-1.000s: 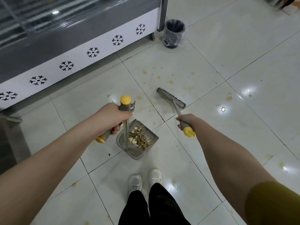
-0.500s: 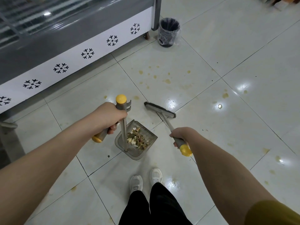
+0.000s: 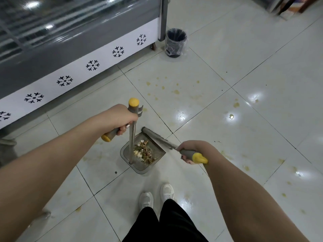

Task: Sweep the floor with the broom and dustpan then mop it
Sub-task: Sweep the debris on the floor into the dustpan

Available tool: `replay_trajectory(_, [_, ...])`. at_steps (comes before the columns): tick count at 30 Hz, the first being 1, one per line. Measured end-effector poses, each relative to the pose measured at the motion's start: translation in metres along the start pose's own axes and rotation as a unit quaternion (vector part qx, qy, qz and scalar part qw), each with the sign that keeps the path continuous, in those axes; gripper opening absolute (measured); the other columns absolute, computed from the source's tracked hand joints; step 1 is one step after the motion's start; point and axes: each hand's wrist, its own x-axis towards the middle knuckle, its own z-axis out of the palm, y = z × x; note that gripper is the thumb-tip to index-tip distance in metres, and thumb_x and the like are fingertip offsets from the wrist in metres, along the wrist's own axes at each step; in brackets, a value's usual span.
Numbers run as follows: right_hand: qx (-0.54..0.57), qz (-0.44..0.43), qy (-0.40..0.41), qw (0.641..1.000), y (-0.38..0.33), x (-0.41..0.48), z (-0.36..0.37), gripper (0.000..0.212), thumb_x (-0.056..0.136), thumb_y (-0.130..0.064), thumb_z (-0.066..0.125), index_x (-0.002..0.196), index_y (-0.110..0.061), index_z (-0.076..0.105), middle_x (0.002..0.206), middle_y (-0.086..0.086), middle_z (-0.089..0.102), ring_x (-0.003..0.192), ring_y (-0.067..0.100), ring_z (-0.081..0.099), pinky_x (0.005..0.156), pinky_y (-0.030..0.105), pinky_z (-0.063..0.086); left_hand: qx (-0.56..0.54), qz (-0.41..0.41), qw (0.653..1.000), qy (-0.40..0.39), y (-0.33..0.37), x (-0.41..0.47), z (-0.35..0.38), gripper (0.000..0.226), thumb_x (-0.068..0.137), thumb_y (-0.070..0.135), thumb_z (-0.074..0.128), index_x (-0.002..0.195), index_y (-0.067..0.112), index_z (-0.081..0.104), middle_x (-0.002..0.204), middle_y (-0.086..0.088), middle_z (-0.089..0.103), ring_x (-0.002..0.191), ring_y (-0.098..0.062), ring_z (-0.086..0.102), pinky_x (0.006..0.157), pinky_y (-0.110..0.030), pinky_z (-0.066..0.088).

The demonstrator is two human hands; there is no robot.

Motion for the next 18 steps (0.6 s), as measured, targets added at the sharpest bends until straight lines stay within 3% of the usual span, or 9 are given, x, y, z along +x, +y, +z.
replay_trajectory(5, [-0.013,-0.001,0.014,1.0,-0.008,-0.008,-0.037,0.027,0.095,-0.032,0.048,0.079,-0.011,0.044,0.044,0.001,0.052,0.027,0.012,0.047,0.034,0.01,0.035,-0.001,-0.002,1.0,0.011,-0.004,-0.002,0.0,0.025,0.081,0.01,0.048,0.058,0.011,0.037,0.044,-0.003,0.032,0.028,-0.012,0.028,0.034,-0.017,0.027])
replay_trajectory(8, [0.035,-0.029,0.049,0.998,-0.008,-0.006,-0.057,0.024,0.096,-0.029,0.049,0.081,-0.011,0.044,0.062,0.004,0.05,0.025,0.011,0.047,0.033,0.011,0.037,-0.004,-0.004,1.0,0.012,-0.006,-0.002,0.002,0.025,0.08,0.01,0.049,0.058,0.011,0.036,0.044,-0.003,0.032,0.027,-0.012,0.028,0.033,-0.016,0.026])
replay_trajectory(13, [0.116,-0.07,0.091,0.987,-0.02,0.01,-0.082,0.022,0.097,-0.024,0.05,0.112,-0.009,0.04,0.072,0.009,0.048,0.027,0.013,0.05,0.032,0.015,0.042,-0.004,-0.013,1.0,0.02,0.001,0.001,0.002,0.027,0.081,0.009,0.048,0.057,0.011,0.034,0.047,-0.004,0.031,0.025,-0.012,0.025,0.033,-0.014,0.025])
replay_trajectory(16, [0.15,-0.099,0.105,0.978,-0.026,0.025,-0.086,0.039,0.098,-0.02,0.048,0.134,-0.009,0.037,0.073,0.011,0.05,0.051,0.016,0.051,0.036,0.018,0.045,-0.003,-0.018,0.999,0.029,0.005,0.003,-0.001,0.029,0.082,0.009,0.048,0.057,0.011,0.034,0.047,-0.004,0.03,0.026,-0.012,0.025,0.034,-0.013,0.024])
replay_trajectory(18, [0.155,-0.102,0.119,0.975,-0.027,0.034,-0.088,0.044,0.098,-0.019,0.048,0.138,-0.006,0.034,0.074,0.011,0.051,0.055,0.017,0.05,0.034,0.019,0.046,-0.001,-0.025,0.999,0.034,0.006,0.005,-0.002,0.03,0.082,0.009,0.048,0.057,0.011,0.034,0.046,-0.003,0.03,0.026,-0.012,0.024,0.035,-0.013,0.023])
